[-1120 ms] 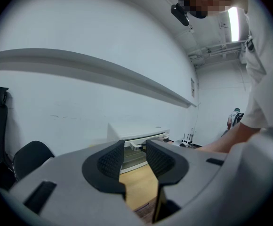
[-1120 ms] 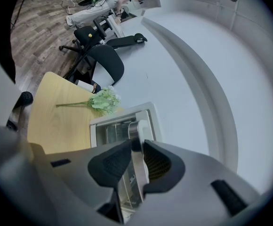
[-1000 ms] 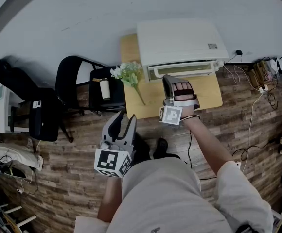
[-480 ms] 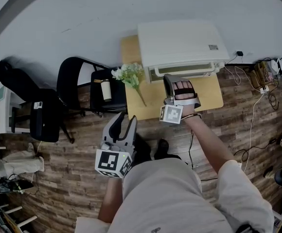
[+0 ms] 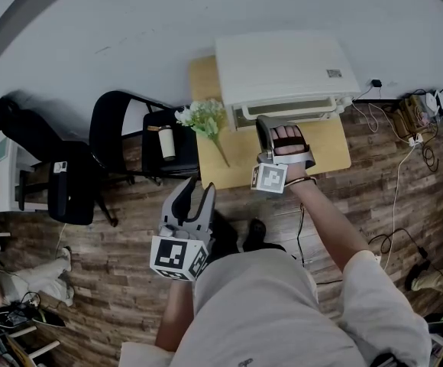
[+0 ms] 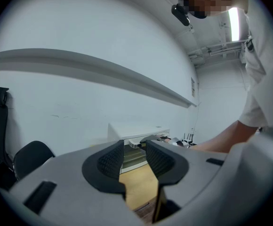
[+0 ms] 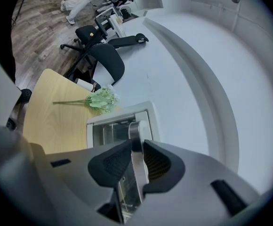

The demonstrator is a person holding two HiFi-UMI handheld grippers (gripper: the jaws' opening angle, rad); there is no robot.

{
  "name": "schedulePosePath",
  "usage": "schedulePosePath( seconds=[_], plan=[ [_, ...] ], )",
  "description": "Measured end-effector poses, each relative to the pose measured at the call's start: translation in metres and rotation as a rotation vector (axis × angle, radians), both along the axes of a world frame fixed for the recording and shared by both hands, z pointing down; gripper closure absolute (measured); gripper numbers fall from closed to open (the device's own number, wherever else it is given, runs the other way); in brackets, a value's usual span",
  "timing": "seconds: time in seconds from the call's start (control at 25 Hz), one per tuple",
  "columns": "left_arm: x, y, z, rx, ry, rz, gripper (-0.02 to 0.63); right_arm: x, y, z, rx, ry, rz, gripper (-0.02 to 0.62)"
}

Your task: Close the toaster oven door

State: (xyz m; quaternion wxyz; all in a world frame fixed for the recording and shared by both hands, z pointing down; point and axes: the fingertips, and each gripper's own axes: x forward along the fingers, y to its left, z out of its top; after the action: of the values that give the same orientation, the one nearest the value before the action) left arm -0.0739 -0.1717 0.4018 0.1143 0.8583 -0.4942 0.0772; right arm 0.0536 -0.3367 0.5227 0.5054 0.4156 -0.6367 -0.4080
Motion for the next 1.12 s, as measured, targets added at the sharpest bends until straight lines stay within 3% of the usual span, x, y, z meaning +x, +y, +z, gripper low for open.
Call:
schedulePosePath(
  seconds=[1.12],
  plan=[
    [0.015, 0.008, 0.0, 0.006, -0.005, 0.007, 0.48, 0.002, 0.027, -0.02, -0.027, -0.154, -0.031, 0.485]
  ],
)
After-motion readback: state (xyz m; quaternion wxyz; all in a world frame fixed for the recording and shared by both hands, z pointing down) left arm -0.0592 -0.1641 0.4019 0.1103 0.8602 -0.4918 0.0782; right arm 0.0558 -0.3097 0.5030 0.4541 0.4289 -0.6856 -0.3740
